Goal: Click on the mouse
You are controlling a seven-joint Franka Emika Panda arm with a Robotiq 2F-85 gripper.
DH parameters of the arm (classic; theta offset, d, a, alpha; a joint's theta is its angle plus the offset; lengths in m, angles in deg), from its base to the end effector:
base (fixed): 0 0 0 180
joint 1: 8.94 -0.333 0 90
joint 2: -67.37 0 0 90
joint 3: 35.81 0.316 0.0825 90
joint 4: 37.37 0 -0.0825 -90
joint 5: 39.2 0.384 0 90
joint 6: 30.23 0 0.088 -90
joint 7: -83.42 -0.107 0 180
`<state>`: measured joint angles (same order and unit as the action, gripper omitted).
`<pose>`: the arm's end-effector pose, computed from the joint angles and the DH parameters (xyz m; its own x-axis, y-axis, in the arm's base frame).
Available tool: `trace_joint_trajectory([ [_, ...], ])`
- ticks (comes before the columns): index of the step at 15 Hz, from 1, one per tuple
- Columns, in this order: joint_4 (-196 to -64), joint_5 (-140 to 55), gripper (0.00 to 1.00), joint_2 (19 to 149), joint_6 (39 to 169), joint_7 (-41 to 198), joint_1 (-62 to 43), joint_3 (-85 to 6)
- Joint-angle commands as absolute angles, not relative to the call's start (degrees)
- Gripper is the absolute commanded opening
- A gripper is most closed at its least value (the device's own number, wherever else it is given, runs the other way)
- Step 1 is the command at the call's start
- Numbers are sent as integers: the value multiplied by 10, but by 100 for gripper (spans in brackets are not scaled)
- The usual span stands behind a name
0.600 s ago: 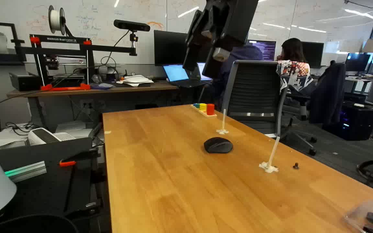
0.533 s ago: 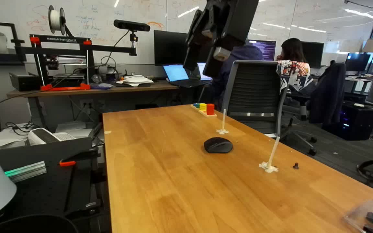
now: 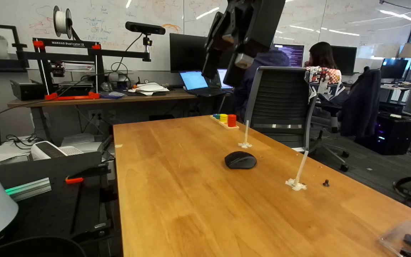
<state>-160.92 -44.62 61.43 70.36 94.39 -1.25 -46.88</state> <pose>0.4524 -0.1639 0.4222 0.9485 -0.0967 -0.3016 -0.0994 -0.9950 0.0065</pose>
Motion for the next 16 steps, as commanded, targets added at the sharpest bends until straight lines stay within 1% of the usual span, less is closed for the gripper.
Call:
trace_joint_trajectory([
  [1,-1594,-440,100,629,703,934,-15,-456],
  [7,-1594,-475,100,659,748,890,-48,-404],
  [8,-1592,-482,75,666,756,879,-54,-396],
  [9,-1589,-491,73,674,765,868,-61,-388],
  [11,-1584,-506,58,692,788,842,-71,-376],
  [14,-1580,-521,33,716,825,817,-81,-368],
  [16,-1580,-527,20,737,860,797,-85,-367],
])
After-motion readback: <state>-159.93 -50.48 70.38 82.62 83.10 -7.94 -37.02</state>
